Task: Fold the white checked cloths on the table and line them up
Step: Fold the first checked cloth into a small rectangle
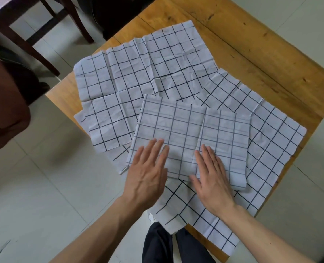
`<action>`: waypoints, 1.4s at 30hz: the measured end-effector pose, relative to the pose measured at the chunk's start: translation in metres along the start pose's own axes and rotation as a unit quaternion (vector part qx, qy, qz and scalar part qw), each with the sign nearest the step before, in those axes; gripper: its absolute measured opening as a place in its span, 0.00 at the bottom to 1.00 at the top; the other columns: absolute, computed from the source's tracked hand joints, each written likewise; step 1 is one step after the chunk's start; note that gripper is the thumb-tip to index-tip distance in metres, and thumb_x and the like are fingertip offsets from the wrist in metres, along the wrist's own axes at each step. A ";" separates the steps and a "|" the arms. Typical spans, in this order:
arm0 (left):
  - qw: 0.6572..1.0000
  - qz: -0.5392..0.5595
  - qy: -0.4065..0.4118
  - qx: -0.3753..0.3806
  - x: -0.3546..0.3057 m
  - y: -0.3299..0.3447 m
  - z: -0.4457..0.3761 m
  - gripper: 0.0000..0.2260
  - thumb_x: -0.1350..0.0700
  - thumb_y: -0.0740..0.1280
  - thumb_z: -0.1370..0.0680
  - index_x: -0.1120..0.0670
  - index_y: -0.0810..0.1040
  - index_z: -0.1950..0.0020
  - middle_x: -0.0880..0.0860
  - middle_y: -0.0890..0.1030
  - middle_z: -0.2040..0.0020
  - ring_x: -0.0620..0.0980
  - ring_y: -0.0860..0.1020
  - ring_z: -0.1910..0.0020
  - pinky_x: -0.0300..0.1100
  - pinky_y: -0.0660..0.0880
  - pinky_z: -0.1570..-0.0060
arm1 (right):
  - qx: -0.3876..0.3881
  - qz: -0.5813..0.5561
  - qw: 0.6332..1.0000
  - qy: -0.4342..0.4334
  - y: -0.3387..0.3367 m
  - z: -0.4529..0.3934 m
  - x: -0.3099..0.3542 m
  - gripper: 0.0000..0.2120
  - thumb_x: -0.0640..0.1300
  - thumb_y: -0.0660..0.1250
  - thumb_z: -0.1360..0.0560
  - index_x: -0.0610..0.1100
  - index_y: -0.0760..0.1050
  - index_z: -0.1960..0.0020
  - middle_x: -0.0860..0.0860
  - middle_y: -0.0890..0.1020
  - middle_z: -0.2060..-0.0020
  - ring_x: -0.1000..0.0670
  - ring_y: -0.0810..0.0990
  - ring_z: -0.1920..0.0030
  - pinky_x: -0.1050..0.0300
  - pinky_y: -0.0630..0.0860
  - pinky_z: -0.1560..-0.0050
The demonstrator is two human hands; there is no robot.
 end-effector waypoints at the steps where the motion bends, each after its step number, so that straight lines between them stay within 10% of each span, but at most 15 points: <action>1: 1.000 -0.006 0.014 0.008 -0.010 0.009 -0.006 0.26 0.47 0.53 0.17 0.55 0.59 0.19 0.56 0.55 0.18 0.56 0.52 0.19 0.55 0.51 0.22 | -0.003 0.013 1.000 -0.011 0.000 -0.002 0.005 0.33 0.56 0.48 0.19 0.43 0.45 0.19 0.47 0.44 0.19 0.49 0.40 0.20 0.46 0.47 0.23; 12: 0.995 -0.068 0.034 0.070 0.006 0.052 -0.020 0.33 0.36 0.47 0.17 0.51 0.44 0.17 0.51 0.42 0.17 0.52 0.41 0.18 0.58 0.44 0.22 | -0.004 0.080 0.997 -0.002 0.011 -0.007 -0.030 0.36 0.63 0.45 0.19 0.45 0.41 0.19 0.44 0.41 0.20 0.44 0.40 0.20 0.40 0.45 0.23; 42: 0.992 -0.075 0.063 0.084 0.015 0.044 -0.022 0.32 0.36 0.46 0.17 0.51 0.46 0.17 0.52 0.43 0.17 0.53 0.43 0.18 0.59 0.45 0.22 | -0.007 0.088 0.995 -0.048 -0.002 0.002 -0.076 0.38 0.65 0.48 0.19 0.42 0.46 0.19 0.43 0.45 0.19 0.44 0.44 0.20 0.41 0.48 0.23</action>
Point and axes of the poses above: each hand's wrist, its own z-axis away from the middle knuckle, its own y-axis out of the palm, x = y × z, the point moved 10 cm from there along -z, towards the middle knuckle
